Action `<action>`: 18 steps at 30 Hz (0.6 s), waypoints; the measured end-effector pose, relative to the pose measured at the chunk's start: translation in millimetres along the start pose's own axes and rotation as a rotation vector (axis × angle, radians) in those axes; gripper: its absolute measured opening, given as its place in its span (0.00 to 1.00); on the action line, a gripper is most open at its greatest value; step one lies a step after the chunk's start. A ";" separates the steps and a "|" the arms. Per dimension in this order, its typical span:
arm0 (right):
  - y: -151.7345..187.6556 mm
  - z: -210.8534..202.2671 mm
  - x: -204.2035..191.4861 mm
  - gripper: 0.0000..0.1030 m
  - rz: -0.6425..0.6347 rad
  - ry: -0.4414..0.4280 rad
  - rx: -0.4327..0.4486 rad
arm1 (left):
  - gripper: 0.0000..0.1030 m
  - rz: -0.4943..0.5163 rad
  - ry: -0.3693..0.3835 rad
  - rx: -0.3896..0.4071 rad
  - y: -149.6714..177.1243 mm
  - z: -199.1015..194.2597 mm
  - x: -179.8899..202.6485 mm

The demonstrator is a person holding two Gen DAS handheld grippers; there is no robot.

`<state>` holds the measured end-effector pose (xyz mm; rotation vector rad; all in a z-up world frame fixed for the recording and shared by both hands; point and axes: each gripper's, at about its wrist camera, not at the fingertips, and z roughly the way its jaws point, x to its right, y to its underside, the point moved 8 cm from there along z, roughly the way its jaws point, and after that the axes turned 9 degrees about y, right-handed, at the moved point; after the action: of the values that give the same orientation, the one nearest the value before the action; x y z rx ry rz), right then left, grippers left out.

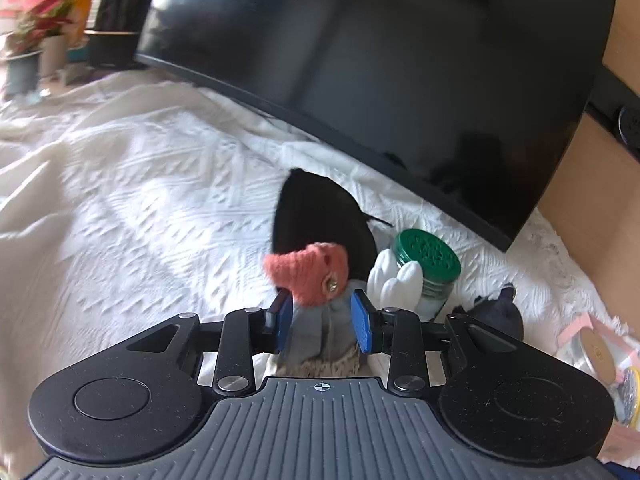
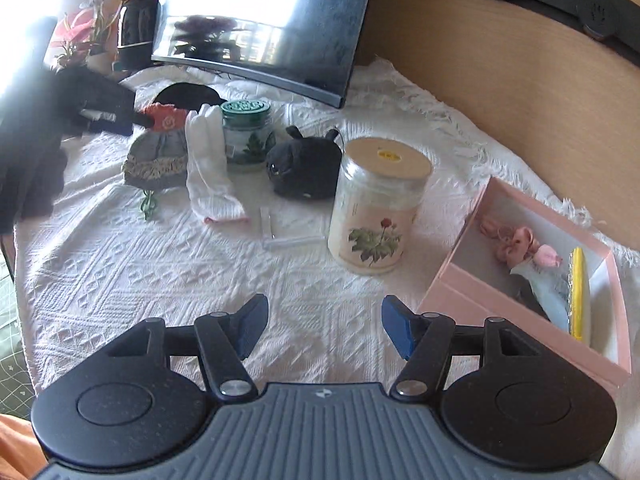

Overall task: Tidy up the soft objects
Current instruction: 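Move the left gripper to the grey knit hat and grasp its orange pompom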

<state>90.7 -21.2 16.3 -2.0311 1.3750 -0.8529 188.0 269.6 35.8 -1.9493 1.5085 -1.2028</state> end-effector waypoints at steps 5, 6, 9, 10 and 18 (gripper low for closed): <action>6.2 3.7 0.8 0.62 0.027 0.015 -0.032 | 0.34 0.072 0.123 -0.115 16.7 23.3 29.7; 7.4 3.9 1.0 0.62 0.029 0.019 -0.037 | 0.34 0.119 0.144 -0.115 19.4 24.1 39.7; 10.5 5.6 0.2 0.62 0.039 0.025 -0.053 | 0.34 0.181 0.069 -0.068 18.3 22.7 43.8; 11.4 6.3 -0.4 0.62 0.039 0.028 -0.059 | 0.34 0.159 0.048 -0.033 13.7 19.0 37.9; 21.3 4.7 -5.3 0.62 0.030 0.040 -0.089 | 0.34 0.208 0.064 0.061 -43.0 13.1 15.9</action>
<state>80.0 -22.9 -3.3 -2.0647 1.4856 -0.8371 224.4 267.1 66.5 -1.6827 1.6408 -1.2149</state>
